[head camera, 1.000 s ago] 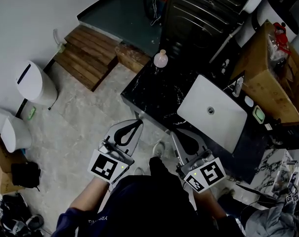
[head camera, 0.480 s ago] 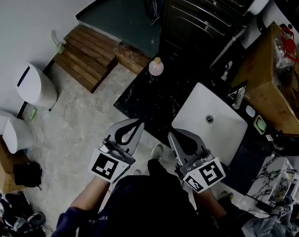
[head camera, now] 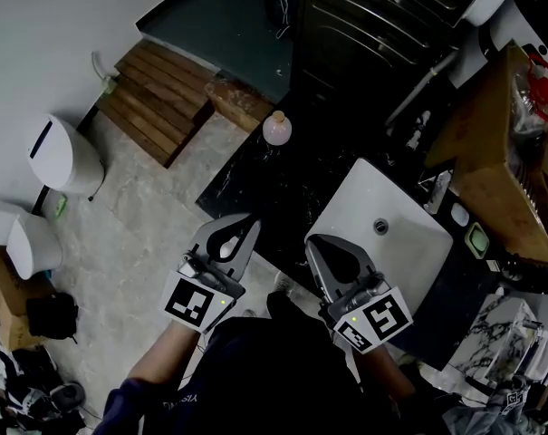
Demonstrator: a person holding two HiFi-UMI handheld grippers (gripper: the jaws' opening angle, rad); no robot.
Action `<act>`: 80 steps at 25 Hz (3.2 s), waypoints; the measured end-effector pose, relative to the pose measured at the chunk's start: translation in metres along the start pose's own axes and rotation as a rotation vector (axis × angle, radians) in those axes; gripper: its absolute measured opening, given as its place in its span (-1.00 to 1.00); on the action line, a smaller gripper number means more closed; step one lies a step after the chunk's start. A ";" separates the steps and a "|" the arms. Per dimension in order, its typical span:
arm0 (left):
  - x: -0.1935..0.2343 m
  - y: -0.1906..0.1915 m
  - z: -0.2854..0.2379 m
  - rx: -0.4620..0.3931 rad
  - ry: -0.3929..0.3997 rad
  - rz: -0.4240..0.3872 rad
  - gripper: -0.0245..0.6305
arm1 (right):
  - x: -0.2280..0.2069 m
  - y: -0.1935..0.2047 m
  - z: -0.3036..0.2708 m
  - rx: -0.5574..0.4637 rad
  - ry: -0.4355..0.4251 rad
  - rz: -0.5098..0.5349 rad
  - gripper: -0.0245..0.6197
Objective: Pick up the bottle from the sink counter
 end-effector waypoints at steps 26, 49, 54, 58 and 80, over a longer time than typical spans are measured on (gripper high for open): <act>0.000 0.004 -0.038 0.039 -0.054 -0.043 -0.90 | -0.049 0.001 -0.002 -0.024 -0.049 -0.031 -0.85; 0.076 0.007 -0.074 0.044 0.110 -0.028 -0.90 | -0.047 -0.002 -0.044 0.014 0.159 -0.021 -0.85; 0.096 0.017 -0.084 0.057 0.122 0.003 -0.90 | -0.049 0.001 -0.054 0.023 0.197 -0.012 -0.85; 0.113 0.026 -0.095 0.073 0.129 0.013 -0.90 | -0.049 0.002 -0.060 0.025 0.227 0.002 -0.85; 0.162 0.062 -0.160 0.095 0.209 -0.041 -0.90 | -0.065 0.016 -0.075 0.085 0.295 -0.039 -0.85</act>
Point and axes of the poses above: the fingertips, and each gripper's own axes: z backward along the fingers, x to its left, y out of its underside, the point moved 8 cm from there along z, backward along the fingers, and after that the axes turned 3 degrees about z, right-handed, at the moved point
